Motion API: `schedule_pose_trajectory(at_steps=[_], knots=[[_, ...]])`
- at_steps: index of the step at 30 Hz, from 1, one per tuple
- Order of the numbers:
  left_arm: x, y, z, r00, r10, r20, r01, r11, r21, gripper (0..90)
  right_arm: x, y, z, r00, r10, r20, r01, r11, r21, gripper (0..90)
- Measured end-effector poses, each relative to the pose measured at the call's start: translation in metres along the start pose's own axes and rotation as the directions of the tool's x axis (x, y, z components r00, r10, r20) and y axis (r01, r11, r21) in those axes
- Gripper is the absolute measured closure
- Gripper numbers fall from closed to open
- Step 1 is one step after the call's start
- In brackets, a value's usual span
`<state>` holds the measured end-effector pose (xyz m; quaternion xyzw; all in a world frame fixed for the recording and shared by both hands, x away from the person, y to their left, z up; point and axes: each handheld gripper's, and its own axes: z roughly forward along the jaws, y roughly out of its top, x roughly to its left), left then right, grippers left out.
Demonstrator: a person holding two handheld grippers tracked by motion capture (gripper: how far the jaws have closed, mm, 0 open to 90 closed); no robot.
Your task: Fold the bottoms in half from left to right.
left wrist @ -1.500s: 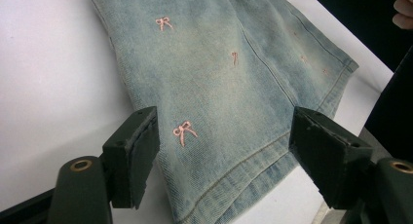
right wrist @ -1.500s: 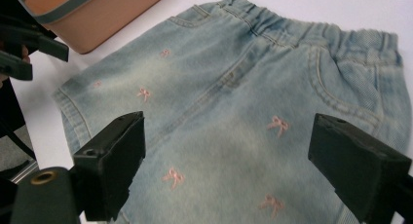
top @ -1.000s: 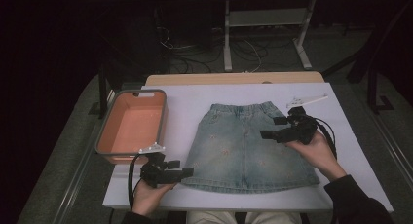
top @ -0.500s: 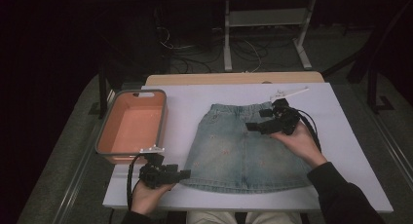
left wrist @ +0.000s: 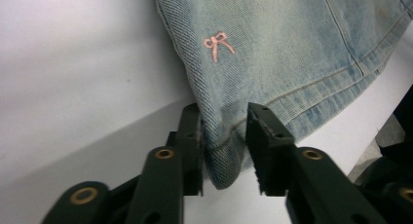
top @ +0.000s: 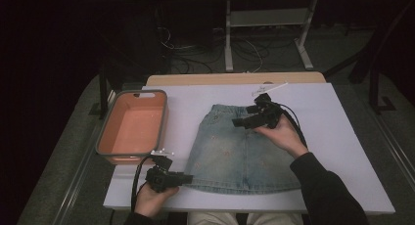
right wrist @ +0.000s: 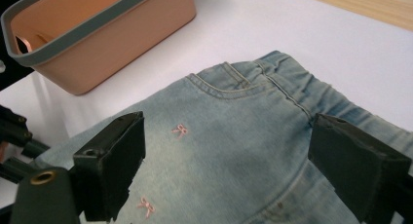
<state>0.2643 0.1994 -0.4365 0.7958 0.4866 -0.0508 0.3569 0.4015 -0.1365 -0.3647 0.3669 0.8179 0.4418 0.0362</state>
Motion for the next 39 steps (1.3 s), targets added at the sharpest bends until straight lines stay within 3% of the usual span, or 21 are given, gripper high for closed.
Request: schedule_pose_trajectory(at_steps=[10, 20, 26, 39], knots=[[0.003, 0.002, -0.003, 0.9997, -0.011, 0.023, 0.011, 0.9999, -0.01, 83.1, 0.002, 0.009, 0.02, 1.0, 0.0, -0.009, 0.0, 1.0, 0.008, 13.6], [0.003, 0.003, -0.004, 0.9994, 0.001, 0.036, 0.0, 0.9999, -0.016, 83.5, 0.0, 0.019, 0.036, 0.9996, 0.016, -0.022, -0.016, 1.0, -0.016, 13.6], [0.004, 0.004, -0.005, 0.9978, 0.003, 0.066, -0.002, 0.9999, -0.017, 83.5, -0.005, 0.023, 0.047, 0.9985, 0.041, -0.035, -0.042, 0.999, -0.032, 13.6], [0.004, 0.005, -0.005, 0.9967, 0.014, 0.08, -0.012, 0.9997, -0.023, 83.5, -0.007, 0.037, 0.082, 0.9993, 0.035, -0.011, -0.035, 0.999, -0.006, 13.0]])
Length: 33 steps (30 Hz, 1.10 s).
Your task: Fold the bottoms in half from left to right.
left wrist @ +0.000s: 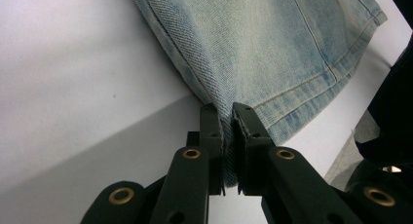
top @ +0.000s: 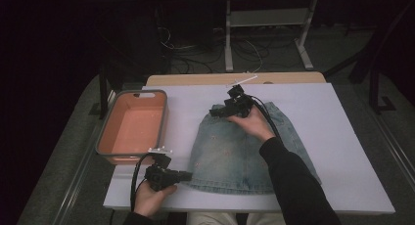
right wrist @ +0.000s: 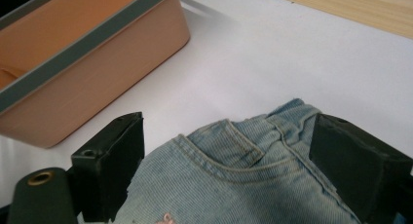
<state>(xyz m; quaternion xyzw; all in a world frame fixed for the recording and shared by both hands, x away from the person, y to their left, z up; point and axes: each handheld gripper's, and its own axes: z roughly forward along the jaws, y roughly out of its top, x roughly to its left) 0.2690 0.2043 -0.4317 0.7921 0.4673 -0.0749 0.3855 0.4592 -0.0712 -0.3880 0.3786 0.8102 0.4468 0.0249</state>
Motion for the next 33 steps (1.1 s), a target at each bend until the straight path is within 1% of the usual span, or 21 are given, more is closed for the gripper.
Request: schedule_pose_trajectory(at_steps=[7, 14, 18, 20, 23, 25, 28, 33], knots=[[0.0, 0.0, 0.0, 1.0, 0.0, 0.007, 0.0, 1.0, -0.004, 83.4, -0.003, 0.007, 0.013, 0.9999, 0.008, 0.012, -0.008, 1.0, 0.014, 12.8], [0.0, 0.0, 0.0, 0.9998, 0.003, 0.017, -0.003, 1.0, -0.008, 83.4, -0.011, 0.011, 0.023, 0.999, 0.04, 0.016, -0.041, 0.999, 0.006, 12.9], [0.0, 0.0, 0.0, 0.9998, 0.005, 0.021, -0.005, 0.9999, -0.011, 83.4, -0.014, 0.012, 0.031, 0.9985, 0.05, 0.022, -0.051, 0.999, 0.012, 13.2], [0.0, 0.0, 0.0, 0.9997, 0.007, 0.023, -0.007, 0.9999, -0.011, 83.4, -0.015, 0.013, 0.034, 0.998, 0.06, 0.018, -0.06, 0.998, 0.012, 13.6], [0.0, 0.0, 0.0, 0.9996, 0.01, 0.028, -0.009, 0.9999, -0.013, 83.4, -0.016, 0.012, 0.037, 0.9972, 0.072, 0.022, -0.072, 0.997, -0.003, 14.3], [0.0, 0.001, -0.001, 0.9994, 0.015, 0.032, -0.014, 0.9998, -0.016, 83.4, -0.017, 0.012, 0.04, 0.9968, 0.075, 0.029, -0.075, 0.997, -0.006, 14.7], [-0.001, 0.001, -0.001, 0.9991, 0.017, 0.04, -0.017, 0.9997, -0.019, 83.4, -0.019, 0.012, 0.044, 0.9962, 0.078, 0.037, -0.079, 0.997, 0.005, 15.7], [-0.001, 0.001, -0.001, 0.9988, 0.02, 0.044, -0.019, 0.9996, -0.02, 83.4, -0.019, 0.011, 0.051, 0.996, 0.074, 0.05, -0.075, 0.997, 0.015, 20.1]])
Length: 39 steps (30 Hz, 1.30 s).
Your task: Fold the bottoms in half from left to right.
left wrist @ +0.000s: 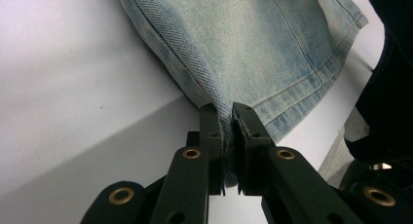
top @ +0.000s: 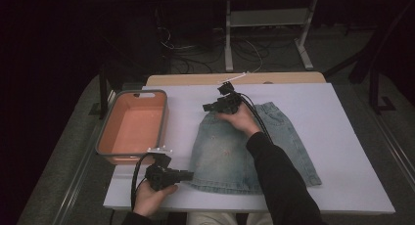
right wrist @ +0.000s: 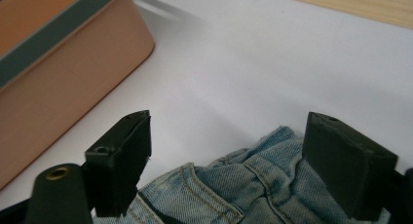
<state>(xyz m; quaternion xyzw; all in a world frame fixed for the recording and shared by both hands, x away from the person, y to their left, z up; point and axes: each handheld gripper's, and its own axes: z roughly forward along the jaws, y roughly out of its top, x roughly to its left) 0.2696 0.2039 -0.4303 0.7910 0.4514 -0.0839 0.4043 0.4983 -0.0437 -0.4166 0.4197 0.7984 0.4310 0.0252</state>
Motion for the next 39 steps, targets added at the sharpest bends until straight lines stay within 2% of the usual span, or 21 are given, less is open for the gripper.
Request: schedule_pose_trajectory(at_steps=[8, 16, 24, 30, 33, 39], knots=[[0.0, 0.0, 0.0, 1.0, 0.005, -0.002, -0.005, 1.0, -0.006, 83.3, -0.001, -0.003, 0.012, 0.9994, -0.001, 0.036, 0.0, 1.0, 0.023, 31.4], [0.0, 0.001, 0.0, 0.9999, 0.011, -0.001, -0.011, 0.9999, 0.002, 83.3, -0.011, -0.007, 0.019, 0.9962, 0.019, 0.085, -0.021, 0.999, 0.027, 45.6], [0.0, 0.001, 0.001, 0.9999, 0.011, 0.004, -0.011, 0.9999, 0.004, 83.3, -0.016, -0.004, 0.027, 0.9921, -0.003, 0.126, -0.004, 0.998, 0.059, 52.6], [0.001, 0.002, 0.001, 0.9999, 0.012, 0.008, -0.012, 0.9999, 0.008, 83.3, -0.018, -0.003, 0.031, 0.9921, -0.016, 0.124, 0.007, 0.997, 0.074, 55.7], [0.001, 0.002, 0.001, 0.9999, 0.011, 0.009, -0.011, 0.9999, 0.007, 83.2, -0.019, -0.002, 0.034, 0.9922, -0.009, 0.124, -0.003, 0.996, 0.091, 56.9], [0.002, 0.002, 0.002, 0.9999, 0.008, 0.011, -0.008, 0.9999, 0.007, 83.3, -0.019, -0.003, 0.035, 0.9889, -0.025, 0.147, 0.01, 0.995, 0.103, 69.4]])
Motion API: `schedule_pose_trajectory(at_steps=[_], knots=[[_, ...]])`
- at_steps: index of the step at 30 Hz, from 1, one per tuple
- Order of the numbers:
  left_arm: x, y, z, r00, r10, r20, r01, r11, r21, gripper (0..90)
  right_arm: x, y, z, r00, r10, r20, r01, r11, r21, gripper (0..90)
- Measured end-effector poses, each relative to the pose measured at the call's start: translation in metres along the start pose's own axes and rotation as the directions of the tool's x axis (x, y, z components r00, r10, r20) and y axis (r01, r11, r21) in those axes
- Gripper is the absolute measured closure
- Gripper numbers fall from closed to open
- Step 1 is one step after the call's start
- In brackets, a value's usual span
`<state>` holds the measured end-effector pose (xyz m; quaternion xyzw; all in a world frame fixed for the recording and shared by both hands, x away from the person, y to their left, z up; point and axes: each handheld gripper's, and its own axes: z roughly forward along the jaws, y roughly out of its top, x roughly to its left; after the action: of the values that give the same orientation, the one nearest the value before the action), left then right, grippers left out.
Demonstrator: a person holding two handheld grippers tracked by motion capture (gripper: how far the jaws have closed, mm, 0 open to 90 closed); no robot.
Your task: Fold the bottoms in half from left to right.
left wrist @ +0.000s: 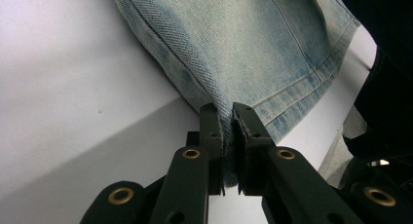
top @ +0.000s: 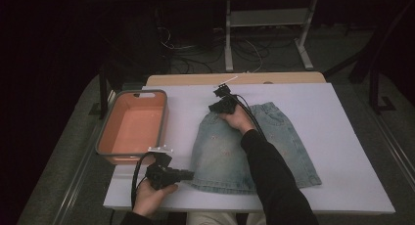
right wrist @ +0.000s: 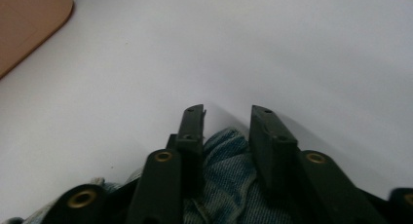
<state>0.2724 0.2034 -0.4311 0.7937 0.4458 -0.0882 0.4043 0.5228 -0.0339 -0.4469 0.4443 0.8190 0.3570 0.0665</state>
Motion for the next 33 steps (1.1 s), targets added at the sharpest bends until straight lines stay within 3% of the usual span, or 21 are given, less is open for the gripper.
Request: schedule_pose_trajectory(at_steps=[6, 9, 13, 20, 25, 29, 33], knots=[[0.002, 0.0, 0.0, 1.0, -0.008, 0.004, 0.008, 1.0, -0.001, 83.3, -0.002, 0.0, -0.002, 0.9999, 0.01, -0.006, -0.01, 1.0, -0.014, 83.6], [0.002, 0.0, -0.001, 0.9999, -0.009, 0.008, 0.009, 1.0, -0.002, 83.3, -0.001, 0.002, -0.003, 1.0, 0.004, -0.001, -0.004, 1.0, -0.015, 85.0], [0.002, 0.001, -0.005, 0.9998, -0.003, 0.018, 0.003, 0.9999, -0.012, 83.4, -0.002, 0.005, -0.007, 0.9995, 0.029, -0.016, -0.03, 0.999, -0.027, 85.6], [0.005, 0.002, -0.019, 0.9984, -0.014, 0.054, 0.017, 0.9977, -0.066, 83.6, -0.004, 0.017, -0.022, 0.9984, 0.048, -0.03, -0.05, 0.996, -0.077, 86.0], [-0.001, 0.005, -0.028, 0.9982, 0.032, 0.05, -0.027, 0.9948, -0.098, 83.8, -0.006, 0.023, -0.03, 0.9967, 0.067, -0.046, -0.071, 0.993, -0.098, 86.1], [-0.003, 0.006, -0.034, 0.9968, 0.063, 0.049, -0.058, 0.9923, -0.11, 83.9, -0.002, 0.03, -0.034, 0.9973, 0.056, -0.047, -0.061, 0.993, -0.106, 86.1], [0.0, 0.006, -0.044, 0.9962, 0.065, 0.059, -0.056, 0.9881, -0.144, 84.1, 0.004, 0.037, -0.038, 0.9979, 0.045, -0.045, -0.051, 0.989, -0.138, 86.1]])
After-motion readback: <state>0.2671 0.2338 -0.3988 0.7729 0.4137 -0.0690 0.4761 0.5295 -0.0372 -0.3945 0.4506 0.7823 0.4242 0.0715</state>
